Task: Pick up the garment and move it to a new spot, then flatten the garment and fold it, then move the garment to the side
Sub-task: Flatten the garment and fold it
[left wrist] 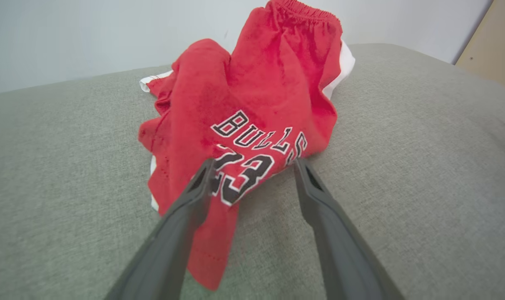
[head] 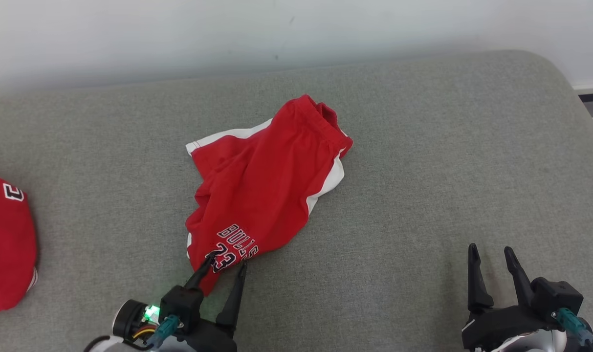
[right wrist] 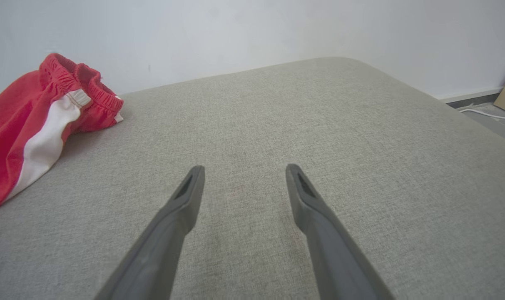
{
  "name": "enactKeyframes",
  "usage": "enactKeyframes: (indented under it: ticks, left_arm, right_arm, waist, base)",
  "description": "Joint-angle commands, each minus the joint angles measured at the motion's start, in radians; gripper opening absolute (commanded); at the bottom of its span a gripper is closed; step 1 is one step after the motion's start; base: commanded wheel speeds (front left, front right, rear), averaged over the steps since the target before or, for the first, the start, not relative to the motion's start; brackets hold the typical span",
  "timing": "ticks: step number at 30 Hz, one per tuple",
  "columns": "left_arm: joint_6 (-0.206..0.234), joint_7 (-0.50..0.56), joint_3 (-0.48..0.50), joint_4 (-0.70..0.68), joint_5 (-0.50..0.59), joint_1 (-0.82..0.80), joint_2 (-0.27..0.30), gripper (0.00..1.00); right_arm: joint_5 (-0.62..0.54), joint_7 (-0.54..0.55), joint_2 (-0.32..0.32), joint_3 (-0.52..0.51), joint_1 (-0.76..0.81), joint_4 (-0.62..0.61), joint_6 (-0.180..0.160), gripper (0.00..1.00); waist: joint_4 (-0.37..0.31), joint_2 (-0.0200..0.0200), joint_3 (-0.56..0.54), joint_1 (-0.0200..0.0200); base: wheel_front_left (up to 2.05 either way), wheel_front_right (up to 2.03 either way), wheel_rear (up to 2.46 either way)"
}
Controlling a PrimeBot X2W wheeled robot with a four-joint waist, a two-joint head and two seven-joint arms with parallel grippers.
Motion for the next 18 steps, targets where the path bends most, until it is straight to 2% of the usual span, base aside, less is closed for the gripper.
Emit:
enactKeyframes:
  ticks: [1, 2, 10, 18]
  left_arm:
    - [-0.006, -0.001, 0.005, 0.007, -0.001, -0.017, 0.004, 0.40]
    - [-0.011, -0.001, 0.008, 0.010, -0.001, -0.025, 0.006, 0.00]
    - [-0.037, -0.001, 0.040, 0.007, -0.002, -0.060, 0.016, 0.00]
    - [-0.044, -0.001, 0.102, -0.040, 0.009, -0.180, 0.048, 0.00]
  right_arm:
    - [0.009, 0.000, 0.001, 0.003, -0.004, 0.002, 0.000, 1.00]
    - [0.010, 0.000, 0.001, 0.004, -0.008, 0.000, 0.000, 1.00]
    - [0.022, 0.000, 0.006, -0.002, -0.013, 0.006, 0.000, 1.00]
    - [0.027, 0.000, 0.012, -0.002, -0.031, 0.003, 0.000, 1.00]
  waist:
    - [-0.006, 0.0000, 0.010, -0.0001]
    - [-0.006, 0.0000, 0.015, -0.0001]
    - [0.007, 0.0000, 0.037, -0.0001]
    - [0.029, 0.0000, 0.063, -0.0001]
  base:
    - [0.00, 0.00, 0.00]
    - [0.00, 0.00, 0.00]
    - [0.00, 0.00, 0.00]
    - [0.00, 0.00, 0.00]
